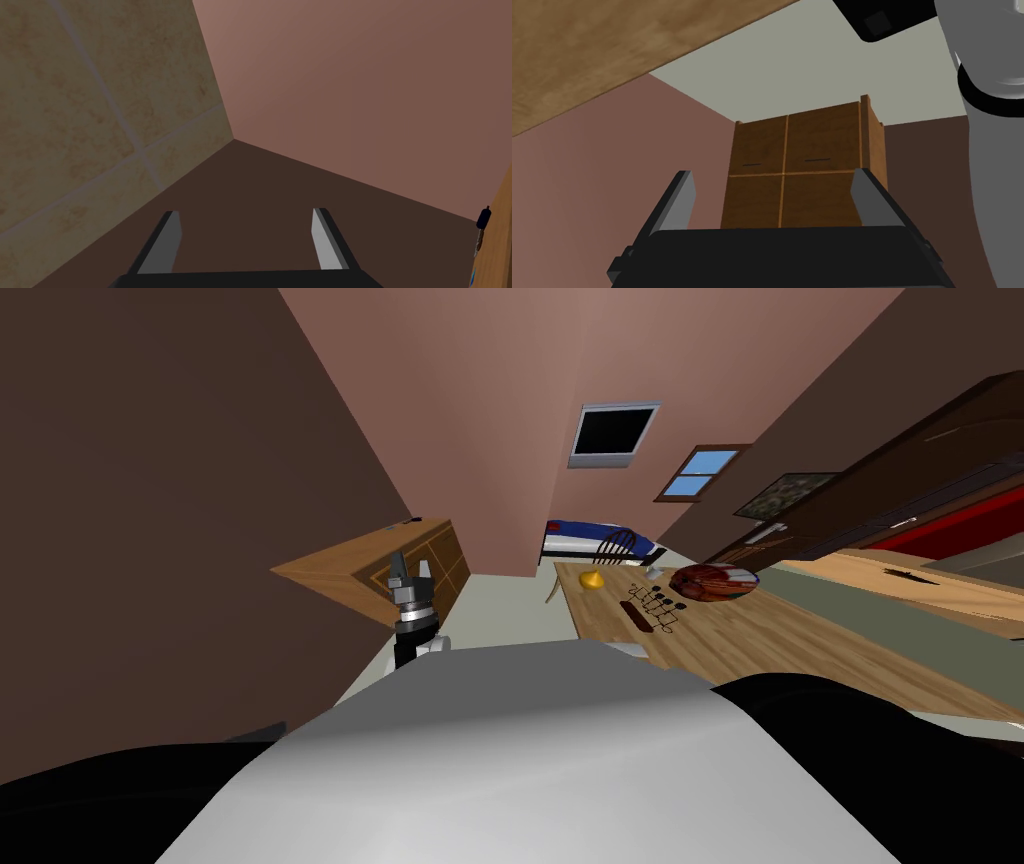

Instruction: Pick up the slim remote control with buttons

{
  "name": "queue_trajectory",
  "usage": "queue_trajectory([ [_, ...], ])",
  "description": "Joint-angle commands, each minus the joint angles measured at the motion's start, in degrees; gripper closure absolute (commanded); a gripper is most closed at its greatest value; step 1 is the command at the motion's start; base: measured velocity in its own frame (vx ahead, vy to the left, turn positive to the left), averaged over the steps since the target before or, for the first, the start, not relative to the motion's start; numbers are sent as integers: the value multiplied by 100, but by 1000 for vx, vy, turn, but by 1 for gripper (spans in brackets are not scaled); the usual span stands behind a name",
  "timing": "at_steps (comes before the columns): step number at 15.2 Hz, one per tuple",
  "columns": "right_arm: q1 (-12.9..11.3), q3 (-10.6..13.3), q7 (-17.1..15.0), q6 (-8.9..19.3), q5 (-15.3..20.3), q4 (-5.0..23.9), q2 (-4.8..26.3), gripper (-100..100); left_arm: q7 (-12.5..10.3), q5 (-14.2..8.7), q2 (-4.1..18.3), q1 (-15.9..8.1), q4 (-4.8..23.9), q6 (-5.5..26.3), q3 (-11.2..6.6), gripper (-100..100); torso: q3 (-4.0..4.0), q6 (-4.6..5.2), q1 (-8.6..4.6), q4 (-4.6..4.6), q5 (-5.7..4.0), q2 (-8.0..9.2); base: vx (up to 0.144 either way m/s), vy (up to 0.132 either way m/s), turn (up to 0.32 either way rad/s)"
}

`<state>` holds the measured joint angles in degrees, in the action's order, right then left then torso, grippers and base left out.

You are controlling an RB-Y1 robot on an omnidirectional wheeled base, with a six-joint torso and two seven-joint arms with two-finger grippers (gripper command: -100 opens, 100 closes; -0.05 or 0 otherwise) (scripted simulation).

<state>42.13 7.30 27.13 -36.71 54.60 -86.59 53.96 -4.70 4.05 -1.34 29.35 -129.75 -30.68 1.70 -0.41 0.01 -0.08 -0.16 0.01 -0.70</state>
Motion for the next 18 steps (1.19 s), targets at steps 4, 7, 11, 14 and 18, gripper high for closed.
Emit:
queue_trajectory([
  [4, 43, 101, 190, 109, 479, 210, 218, -100, 0, 0, 0, 0, 0, 0, 0, 0, 6, -1, -4, 2, -2, 10, 120, -12, -43],
  [7, 119, 199, 486, 216, 920, 549, 494, -100, 0, 0, 0, 0, 0, 0, 0, 0, 3, -1, -7, 2, -2, 5, 167, -18, -72],
  [11, 154, 252, 627, 273, 1310, 704, 611, -100, 0, 0, 0, 0, 0, 0, 0, 0, 1, 0, -12, 0, -3, 1, 157, -25, -56],
  [14, 214, 365, 893, 391, 1725, 981, 801, -100, 0, 0, 0, 0, 0, 0, 0, 0, -2, -2, -19, -1, -5, -4, 170, -44, -77],
  [18, 239, 425, 1015, 449, 2032, 1102, 875, -100, 0, 0, 1, 0, 0, 0, -1, 0, -2, -2, -25, -1, -7, -4, 155, -47, -53],
])
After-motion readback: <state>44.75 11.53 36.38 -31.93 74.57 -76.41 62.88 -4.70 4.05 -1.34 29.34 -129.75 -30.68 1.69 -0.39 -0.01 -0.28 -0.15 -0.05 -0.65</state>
